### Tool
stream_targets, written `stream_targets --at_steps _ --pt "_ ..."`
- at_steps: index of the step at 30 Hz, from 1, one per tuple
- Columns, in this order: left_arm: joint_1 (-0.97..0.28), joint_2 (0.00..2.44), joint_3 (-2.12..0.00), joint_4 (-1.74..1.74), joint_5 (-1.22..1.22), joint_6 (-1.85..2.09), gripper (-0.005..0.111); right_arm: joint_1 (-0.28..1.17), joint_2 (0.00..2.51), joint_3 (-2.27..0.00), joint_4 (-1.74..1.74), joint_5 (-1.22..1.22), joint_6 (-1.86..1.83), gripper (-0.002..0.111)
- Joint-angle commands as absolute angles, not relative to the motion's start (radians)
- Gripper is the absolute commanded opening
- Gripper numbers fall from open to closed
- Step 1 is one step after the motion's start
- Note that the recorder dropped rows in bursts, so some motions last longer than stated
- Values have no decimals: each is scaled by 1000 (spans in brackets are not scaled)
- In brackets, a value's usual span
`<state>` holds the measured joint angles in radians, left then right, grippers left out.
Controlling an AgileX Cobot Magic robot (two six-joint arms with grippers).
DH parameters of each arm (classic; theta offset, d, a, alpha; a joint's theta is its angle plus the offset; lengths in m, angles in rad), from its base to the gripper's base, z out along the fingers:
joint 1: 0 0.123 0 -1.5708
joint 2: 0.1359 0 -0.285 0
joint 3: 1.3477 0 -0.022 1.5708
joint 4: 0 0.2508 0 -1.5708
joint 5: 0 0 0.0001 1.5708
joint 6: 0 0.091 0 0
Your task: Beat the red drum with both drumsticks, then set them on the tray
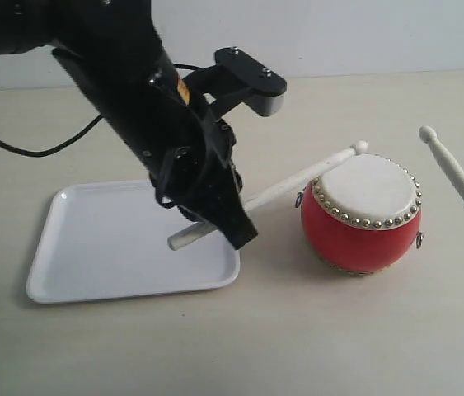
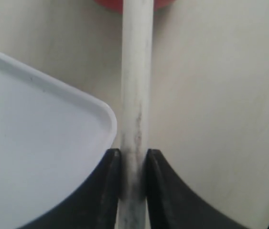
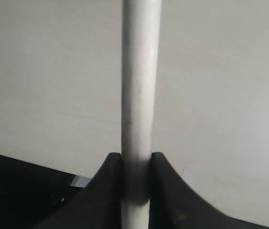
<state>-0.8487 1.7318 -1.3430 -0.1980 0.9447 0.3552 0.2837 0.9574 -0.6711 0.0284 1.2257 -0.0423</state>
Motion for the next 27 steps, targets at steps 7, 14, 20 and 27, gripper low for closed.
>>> stream_targets --at_steps 7,14,20,27 --pt "-867 1963 -1421 -114 1141 335 0 279 950 -681 24 1221 -49 0" --pt "-847 1783 -1431 -148 1058 342 0 279 1050 -669 119 1221 -111 0" --pt "-836 1642 -1433 -148 1048 339 0 279 1251 -664 123 1221 -120 0" --pt "-838 1669 -1419 -184 1066 344 0 279 1146 -800 139 1221 -102 0"
